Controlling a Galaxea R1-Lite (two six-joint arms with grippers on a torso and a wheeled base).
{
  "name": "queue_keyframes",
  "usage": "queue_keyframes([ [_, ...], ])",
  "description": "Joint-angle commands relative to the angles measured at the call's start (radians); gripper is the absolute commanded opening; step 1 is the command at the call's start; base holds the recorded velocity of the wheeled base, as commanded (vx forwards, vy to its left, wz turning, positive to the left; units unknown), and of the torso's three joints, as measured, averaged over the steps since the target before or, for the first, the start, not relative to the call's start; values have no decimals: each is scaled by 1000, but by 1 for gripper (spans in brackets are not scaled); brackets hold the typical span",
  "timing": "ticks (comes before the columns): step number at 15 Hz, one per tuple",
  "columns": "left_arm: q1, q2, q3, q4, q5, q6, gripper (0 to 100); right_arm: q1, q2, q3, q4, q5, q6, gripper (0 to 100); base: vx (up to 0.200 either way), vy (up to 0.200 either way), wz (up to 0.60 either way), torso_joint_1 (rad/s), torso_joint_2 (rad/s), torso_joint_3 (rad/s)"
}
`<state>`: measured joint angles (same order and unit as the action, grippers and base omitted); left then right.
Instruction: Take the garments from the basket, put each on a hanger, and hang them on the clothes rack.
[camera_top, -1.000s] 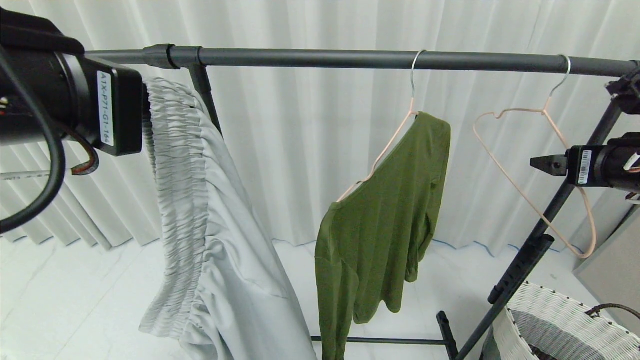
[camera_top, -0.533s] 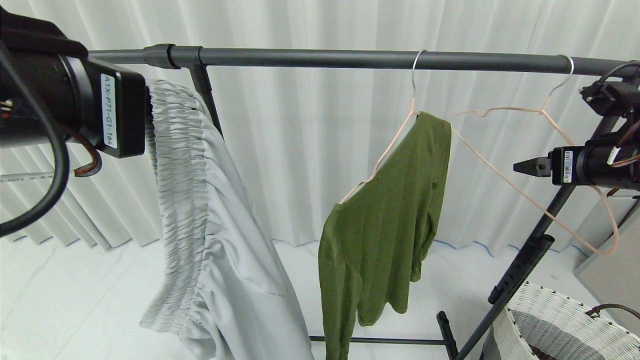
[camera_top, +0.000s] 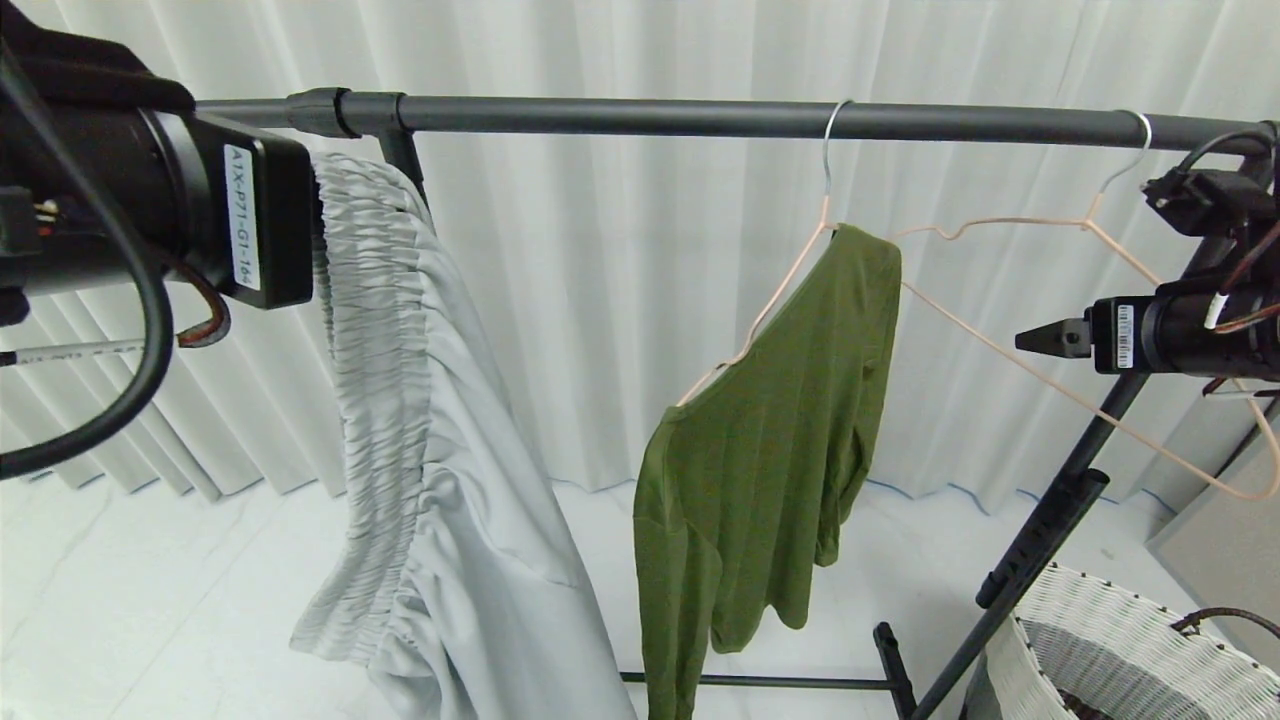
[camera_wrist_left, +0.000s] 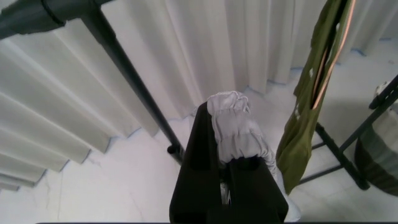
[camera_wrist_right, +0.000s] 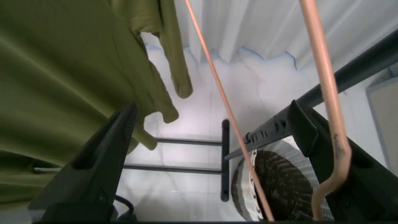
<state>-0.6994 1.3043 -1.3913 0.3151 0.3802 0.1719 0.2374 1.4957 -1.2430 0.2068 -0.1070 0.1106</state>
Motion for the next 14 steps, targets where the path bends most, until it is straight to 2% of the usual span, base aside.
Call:
queue_keyframes([
  [1,0,4,24,-18,0,4,0,0,0,0,2,0,0,100,0,0,0,0,0,0],
  [7,0,3,28,-21,0,4,0,-17,18,-10,2,-5,-22,100,0,0,0,0,0,0],
  [10,0,4,28,-21,0,4,0,-76,34,-13,0,1,-106,100,0,0,0,0,0,0],
  [14,0,6,29,-21,0,4,0,-119,43,-15,-4,92,-186,100,0,0,0,0,0,0],
])
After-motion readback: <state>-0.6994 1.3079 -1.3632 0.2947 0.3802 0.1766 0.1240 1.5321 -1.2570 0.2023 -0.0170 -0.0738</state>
